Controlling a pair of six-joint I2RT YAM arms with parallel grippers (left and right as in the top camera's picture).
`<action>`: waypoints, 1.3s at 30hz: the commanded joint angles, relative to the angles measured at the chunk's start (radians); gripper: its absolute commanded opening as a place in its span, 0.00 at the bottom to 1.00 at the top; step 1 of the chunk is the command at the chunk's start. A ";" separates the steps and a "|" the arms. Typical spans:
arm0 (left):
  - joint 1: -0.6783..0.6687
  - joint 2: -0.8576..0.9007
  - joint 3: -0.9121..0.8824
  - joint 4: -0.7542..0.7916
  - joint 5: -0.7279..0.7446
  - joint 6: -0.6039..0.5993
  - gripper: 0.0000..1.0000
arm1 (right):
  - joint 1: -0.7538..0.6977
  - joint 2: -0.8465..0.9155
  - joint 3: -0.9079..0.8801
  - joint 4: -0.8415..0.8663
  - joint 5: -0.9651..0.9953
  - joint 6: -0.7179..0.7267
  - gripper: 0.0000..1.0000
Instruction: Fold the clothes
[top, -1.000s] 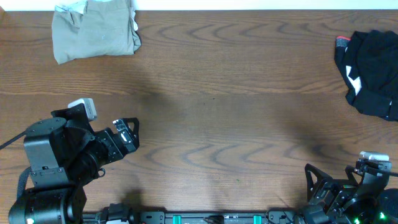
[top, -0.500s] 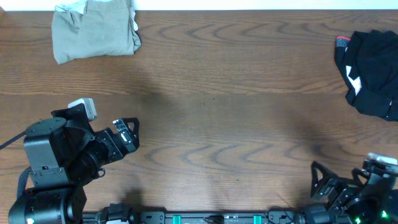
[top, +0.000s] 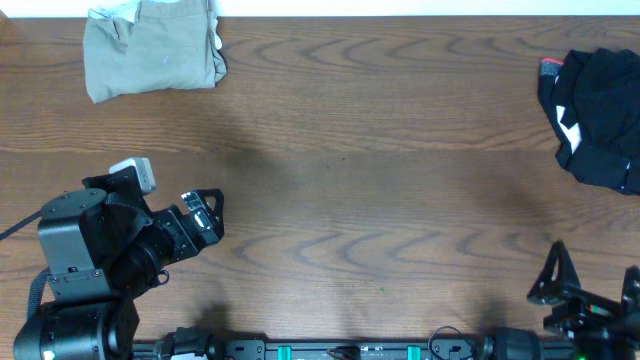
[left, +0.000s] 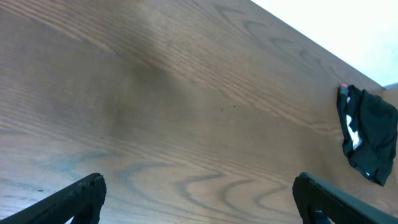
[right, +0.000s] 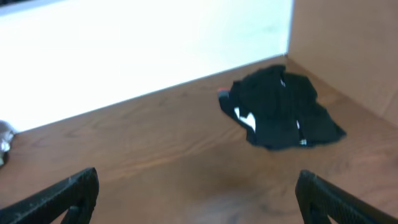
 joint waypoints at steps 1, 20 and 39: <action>0.002 0.002 -0.001 0.000 0.013 0.017 0.98 | 0.002 -0.045 -0.122 0.082 -0.008 -0.080 0.99; 0.002 0.002 -0.001 0.000 0.013 0.017 0.98 | 0.032 -0.239 -0.754 0.779 -0.263 -0.076 0.99; 0.001 0.002 -0.001 0.000 0.013 0.017 0.98 | 0.082 -0.239 -0.990 1.120 -0.267 -0.068 0.99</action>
